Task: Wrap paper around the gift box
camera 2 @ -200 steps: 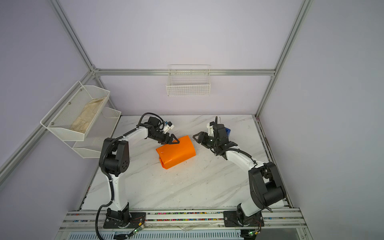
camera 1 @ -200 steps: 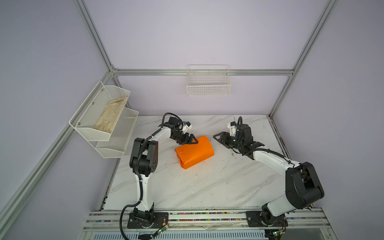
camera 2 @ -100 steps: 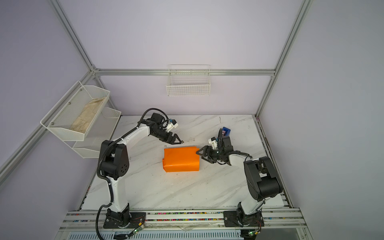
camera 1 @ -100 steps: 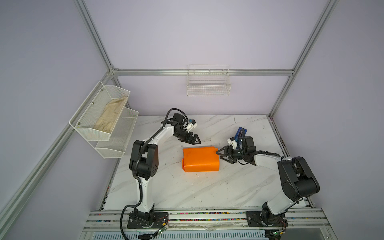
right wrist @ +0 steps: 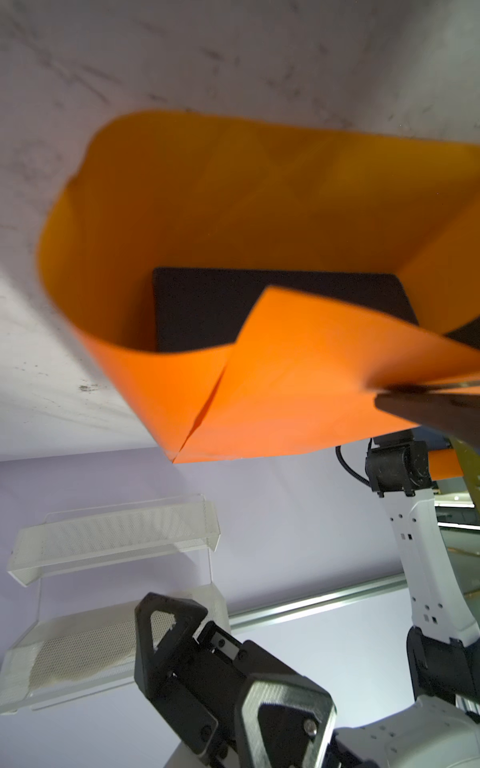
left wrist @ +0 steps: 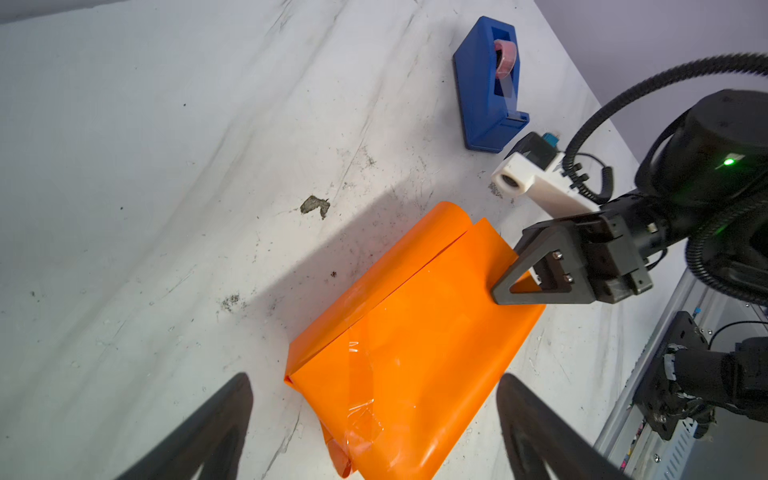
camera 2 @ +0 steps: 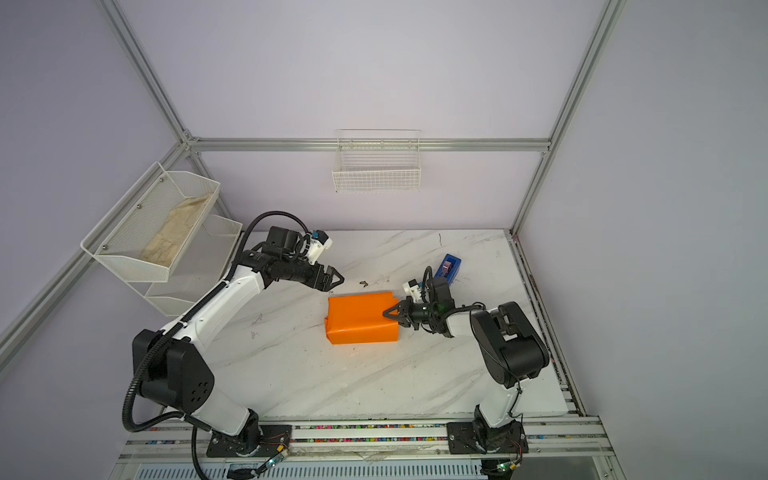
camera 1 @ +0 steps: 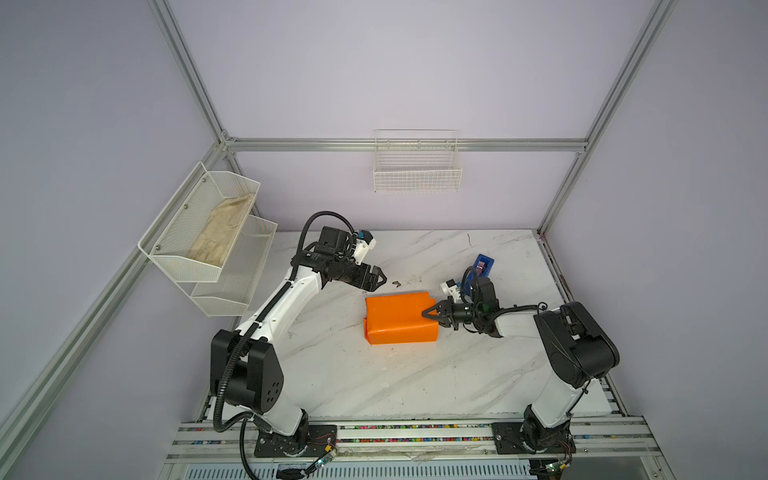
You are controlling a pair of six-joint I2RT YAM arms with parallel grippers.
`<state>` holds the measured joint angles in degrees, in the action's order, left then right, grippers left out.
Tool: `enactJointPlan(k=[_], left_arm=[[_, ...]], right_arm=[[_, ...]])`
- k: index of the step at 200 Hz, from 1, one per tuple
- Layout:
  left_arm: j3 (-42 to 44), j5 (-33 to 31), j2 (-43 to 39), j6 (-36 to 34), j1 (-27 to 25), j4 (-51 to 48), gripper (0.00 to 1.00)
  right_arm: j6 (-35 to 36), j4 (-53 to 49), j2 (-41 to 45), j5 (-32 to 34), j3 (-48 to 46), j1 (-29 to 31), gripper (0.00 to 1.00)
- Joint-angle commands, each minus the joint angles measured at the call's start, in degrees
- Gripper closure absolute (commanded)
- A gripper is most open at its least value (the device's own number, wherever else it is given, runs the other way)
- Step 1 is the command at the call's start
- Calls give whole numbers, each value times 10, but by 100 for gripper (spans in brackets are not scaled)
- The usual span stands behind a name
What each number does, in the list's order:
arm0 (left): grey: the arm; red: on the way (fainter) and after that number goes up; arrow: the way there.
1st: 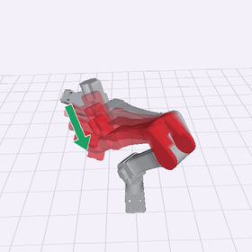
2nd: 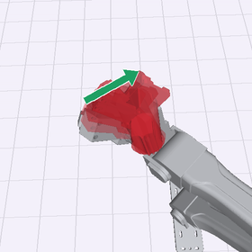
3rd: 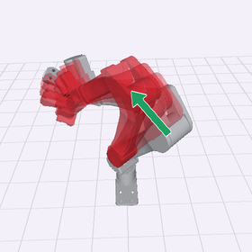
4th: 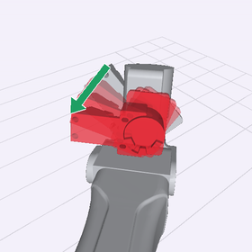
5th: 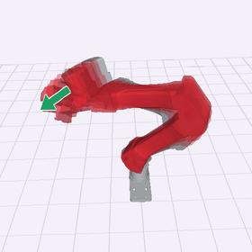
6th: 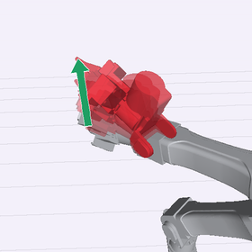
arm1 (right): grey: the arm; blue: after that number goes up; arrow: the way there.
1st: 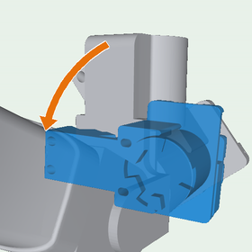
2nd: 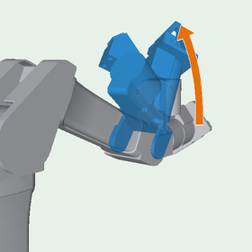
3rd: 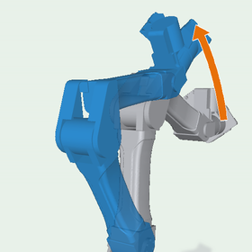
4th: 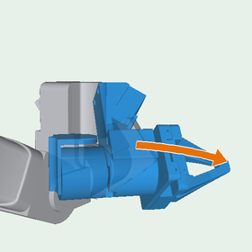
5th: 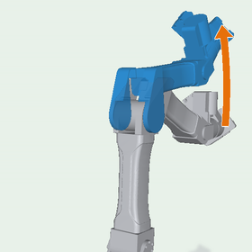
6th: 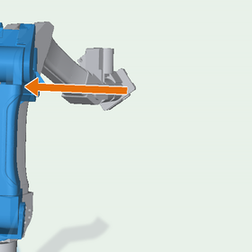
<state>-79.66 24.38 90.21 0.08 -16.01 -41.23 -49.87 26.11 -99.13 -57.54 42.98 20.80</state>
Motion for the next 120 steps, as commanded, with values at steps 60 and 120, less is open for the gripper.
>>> enactJointPlan(k=[60,120], left_arm=[[93,-36,-112,52,8,30,10],[164,-25,-163,99,8,32,12]], right_arm=[[214,-490,75,103,282,25,100],[361,-783,23,249,470,61,100]])
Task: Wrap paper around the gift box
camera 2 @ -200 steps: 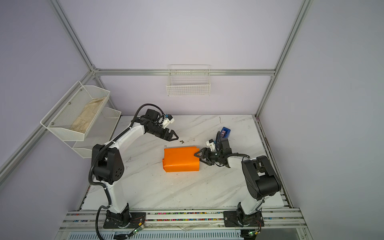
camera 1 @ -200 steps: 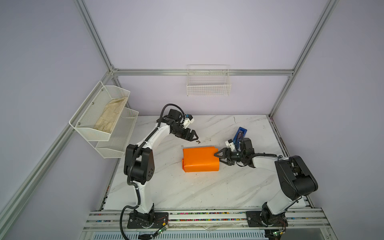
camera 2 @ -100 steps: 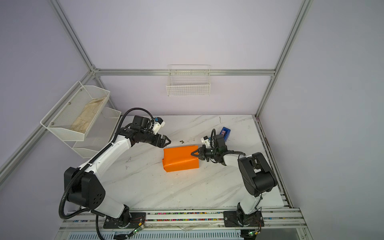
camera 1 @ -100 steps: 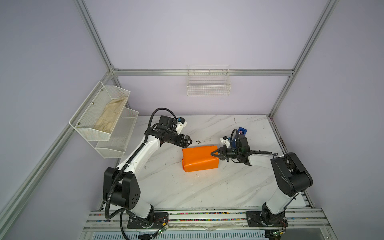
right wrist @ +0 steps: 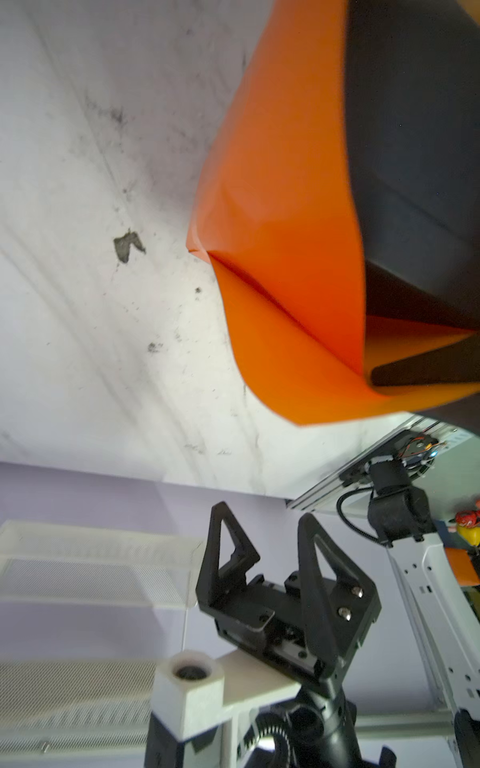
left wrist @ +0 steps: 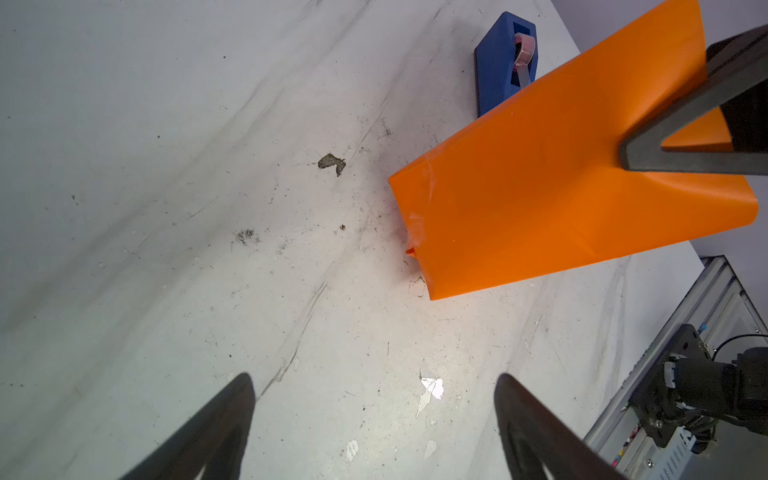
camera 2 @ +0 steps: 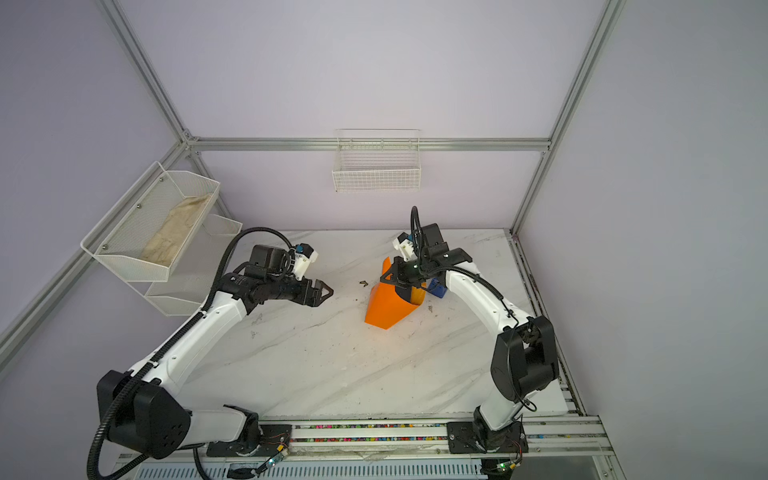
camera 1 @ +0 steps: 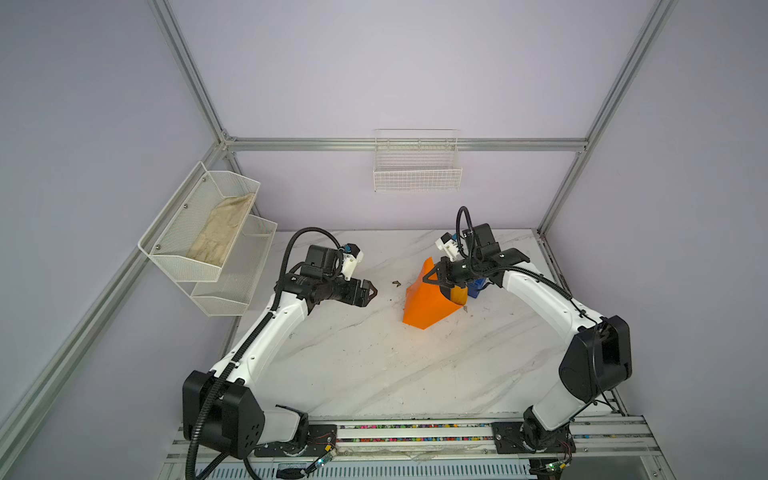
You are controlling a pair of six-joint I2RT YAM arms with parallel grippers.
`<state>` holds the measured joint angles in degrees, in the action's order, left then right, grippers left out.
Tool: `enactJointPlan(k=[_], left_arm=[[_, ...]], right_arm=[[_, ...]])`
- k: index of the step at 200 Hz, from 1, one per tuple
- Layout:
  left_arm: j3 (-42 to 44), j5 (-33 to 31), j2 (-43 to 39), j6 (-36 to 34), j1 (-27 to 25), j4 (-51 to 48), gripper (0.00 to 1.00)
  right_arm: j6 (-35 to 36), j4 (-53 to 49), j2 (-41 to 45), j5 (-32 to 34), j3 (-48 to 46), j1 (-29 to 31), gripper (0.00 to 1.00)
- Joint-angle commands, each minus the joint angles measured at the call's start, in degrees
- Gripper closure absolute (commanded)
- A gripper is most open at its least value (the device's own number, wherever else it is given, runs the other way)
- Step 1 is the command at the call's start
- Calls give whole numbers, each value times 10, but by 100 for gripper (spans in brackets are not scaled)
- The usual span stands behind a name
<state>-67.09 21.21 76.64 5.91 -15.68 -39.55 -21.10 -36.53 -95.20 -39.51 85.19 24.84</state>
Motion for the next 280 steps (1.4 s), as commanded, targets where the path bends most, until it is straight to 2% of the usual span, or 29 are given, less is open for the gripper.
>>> enactJointPlan(k=[1,32,65,102,106,115,131,146,201,230,261,280], left_arm=[[39,7,-28,42,5,15,12],[80,15,-47,85,4,17,13],[124,9,-57,118,3,25,14],[140,1,-58,138,3,30,15],[141,1,-57,137,3,30,15],[138,-1,-56,137,3,30,15],[132,-4,-50,135,3,30,15],[127,-5,-45,132,3,31,15],[115,1,-29,129,3,31,15],[119,-3,-34,131,3,31,15],[119,-8,-37,133,3,31,15],[118,-8,-33,134,3,33,15]], right_arm=[[74,-159,-17,71,50,21,100],[69,-205,-38,127,94,81,100],[27,-186,-70,159,98,163,98],[-6,-174,-81,192,137,194,91],[-8,-176,-81,196,142,194,90],[-18,-179,-81,208,154,194,76],[-26,-190,-79,222,178,194,62],[-30,-197,-75,236,193,195,59],[-36,-198,-71,260,206,184,59],[-42,-203,-54,274,243,158,60],[-36,-205,-39,273,236,122,71],[-24,-205,-53,255,207,121,84]])
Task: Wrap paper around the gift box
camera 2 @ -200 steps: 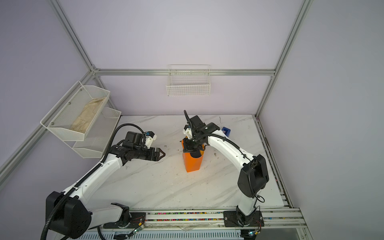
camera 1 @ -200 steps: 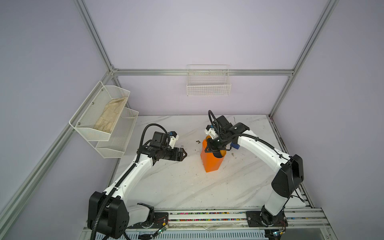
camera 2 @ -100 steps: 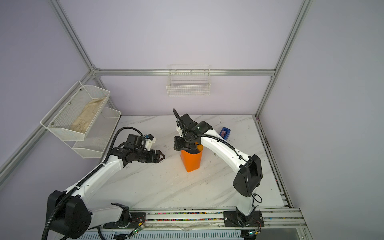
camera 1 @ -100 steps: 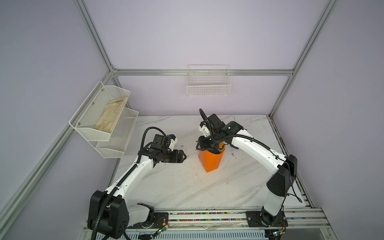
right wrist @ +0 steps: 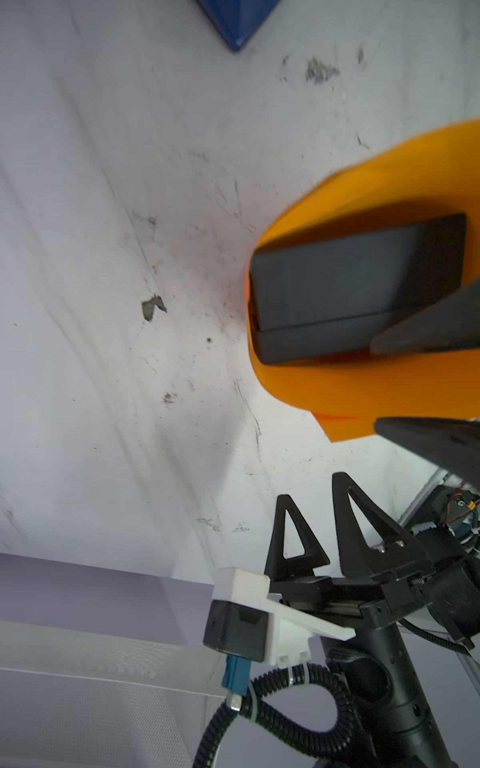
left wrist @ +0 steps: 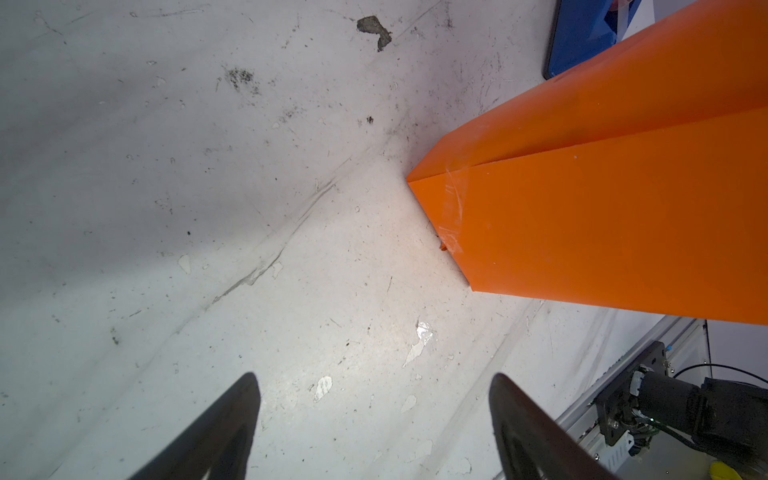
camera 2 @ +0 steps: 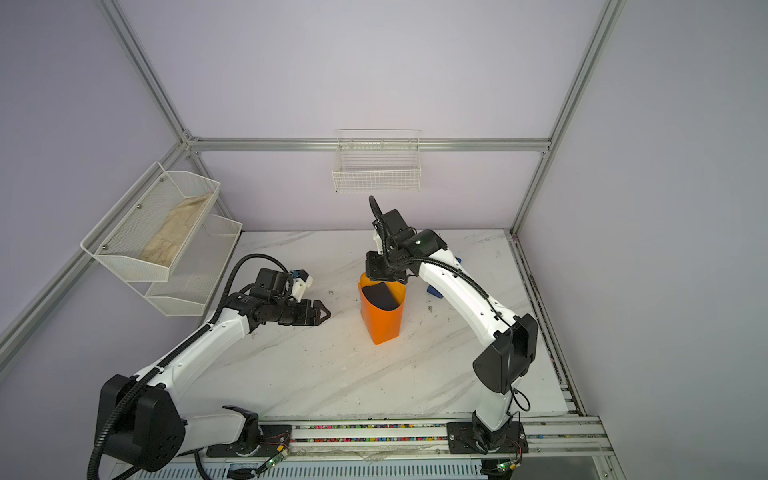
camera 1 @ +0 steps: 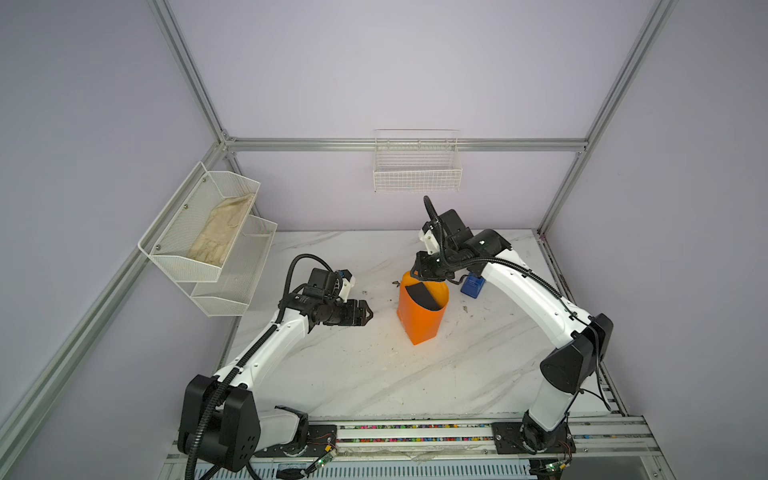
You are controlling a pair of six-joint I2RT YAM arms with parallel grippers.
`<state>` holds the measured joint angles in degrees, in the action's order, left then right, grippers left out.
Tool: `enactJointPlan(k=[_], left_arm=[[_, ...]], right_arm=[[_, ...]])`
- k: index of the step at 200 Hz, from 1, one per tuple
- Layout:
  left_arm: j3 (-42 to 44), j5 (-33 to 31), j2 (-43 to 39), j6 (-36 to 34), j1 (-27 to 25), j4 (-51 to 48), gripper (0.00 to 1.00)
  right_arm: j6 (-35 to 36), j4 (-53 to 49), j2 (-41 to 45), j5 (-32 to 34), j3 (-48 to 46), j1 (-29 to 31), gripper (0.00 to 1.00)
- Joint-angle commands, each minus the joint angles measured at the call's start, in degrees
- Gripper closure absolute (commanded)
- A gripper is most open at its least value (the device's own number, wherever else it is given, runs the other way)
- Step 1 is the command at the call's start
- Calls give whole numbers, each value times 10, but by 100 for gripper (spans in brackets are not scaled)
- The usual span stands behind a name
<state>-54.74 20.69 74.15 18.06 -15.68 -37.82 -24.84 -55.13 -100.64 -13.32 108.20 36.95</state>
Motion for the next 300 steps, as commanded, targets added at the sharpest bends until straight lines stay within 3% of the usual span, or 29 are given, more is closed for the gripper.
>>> enactJointPlan(k=[1,25,48,135,172,205,224,266,300], left_arm=[[-5,-2,-8,12,3,15,15],[-6,-1,-4,13,3,15,15],[-3,-1,-5,15,4,15,16],[2,-4,-7,15,4,15,16],[0,0,-5,12,4,15,15],[-26,5,10,1,5,23,16],[-53,12,36,-6,5,40,16],[-170,47,166,-31,5,53,27],[-280,90,276,-53,5,46,49]], right_arm=[[15,-19,0,-7,-25,0,85],[30,-8,-21,-13,-49,4,93],[34,5,-41,-19,-60,13,95],[53,16,-105,60,-184,28,100],[50,7,-113,61,-169,28,100],[18,-4,-82,59,-52,26,98],[0,-19,-48,83,-32,20,95],[-47,-19,85,116,-135,-32,93],[-68,1,169,126,-286,-54,88]])
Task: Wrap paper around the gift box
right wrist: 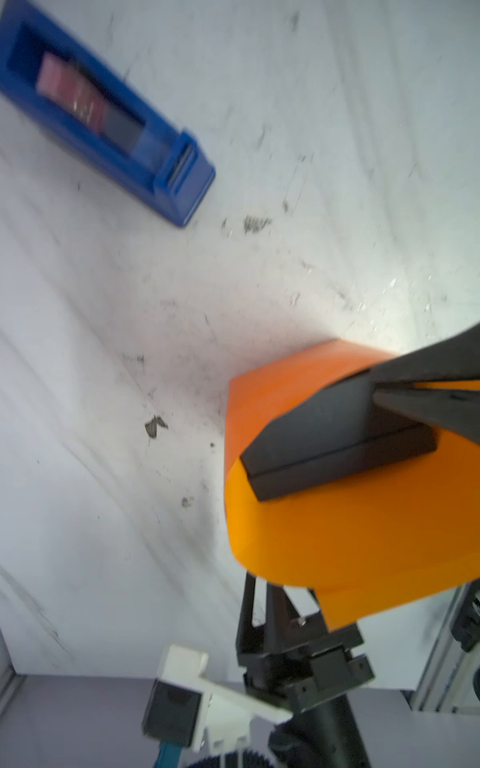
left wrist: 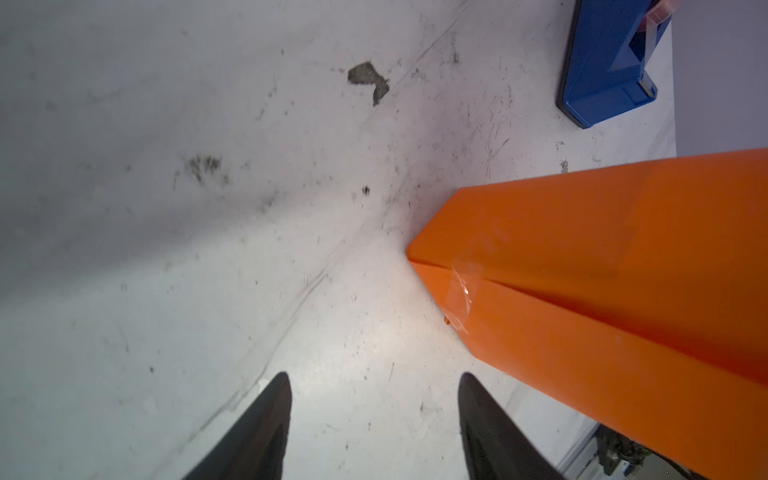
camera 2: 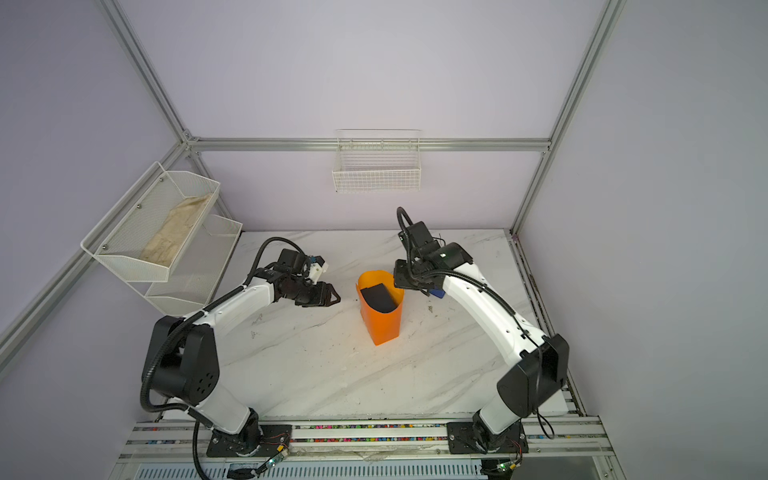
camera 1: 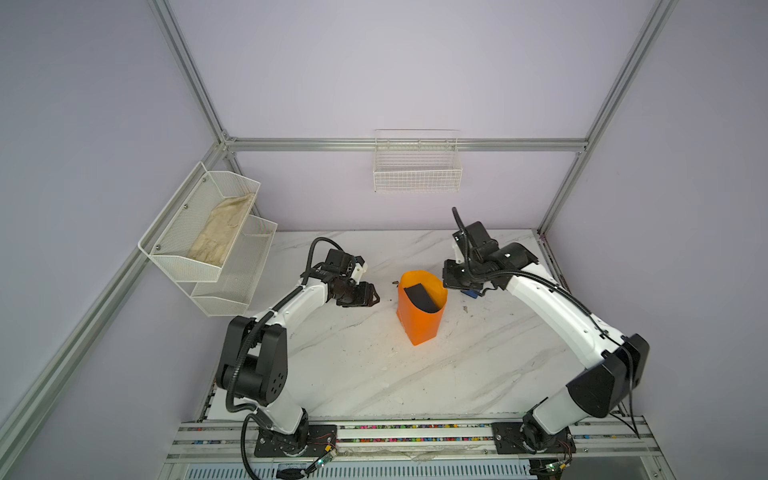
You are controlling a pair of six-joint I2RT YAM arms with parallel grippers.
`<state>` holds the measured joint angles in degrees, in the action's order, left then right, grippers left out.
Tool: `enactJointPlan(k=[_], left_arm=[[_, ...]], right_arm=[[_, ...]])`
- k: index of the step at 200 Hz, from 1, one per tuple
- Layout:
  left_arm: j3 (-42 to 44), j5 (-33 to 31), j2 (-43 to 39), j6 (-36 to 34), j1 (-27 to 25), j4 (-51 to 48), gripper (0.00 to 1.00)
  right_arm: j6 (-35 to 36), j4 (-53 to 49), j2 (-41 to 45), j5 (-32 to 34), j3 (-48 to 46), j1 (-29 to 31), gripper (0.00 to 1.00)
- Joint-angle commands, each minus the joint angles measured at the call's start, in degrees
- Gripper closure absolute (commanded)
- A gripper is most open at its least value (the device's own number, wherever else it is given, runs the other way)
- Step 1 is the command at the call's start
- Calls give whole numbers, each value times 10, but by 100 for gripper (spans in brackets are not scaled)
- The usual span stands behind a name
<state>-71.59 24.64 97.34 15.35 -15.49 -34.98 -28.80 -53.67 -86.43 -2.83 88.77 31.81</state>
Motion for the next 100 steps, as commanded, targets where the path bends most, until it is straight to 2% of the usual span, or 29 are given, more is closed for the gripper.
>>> enactJointPlan(k=[1,29,60,78,100], left_arm=[[-116,52,48,-26,3,18,49],[-201,129,135,-51,0,5,56],[-268,196,216,-54,-3,-8,62],[-279,245,246,-58,-7,-14,66],[-267,270,266,-64,-17,-18,68]], right_arm=[[-29,-13,28,20,-97,-3,88],[-68,90,74,-52,-242,-3,88],[-122,305,92,-206,-383,-3,89],[-162,391,88,-231,-431,-4,91],[-194,460,80,-245,-472,-14,91]])
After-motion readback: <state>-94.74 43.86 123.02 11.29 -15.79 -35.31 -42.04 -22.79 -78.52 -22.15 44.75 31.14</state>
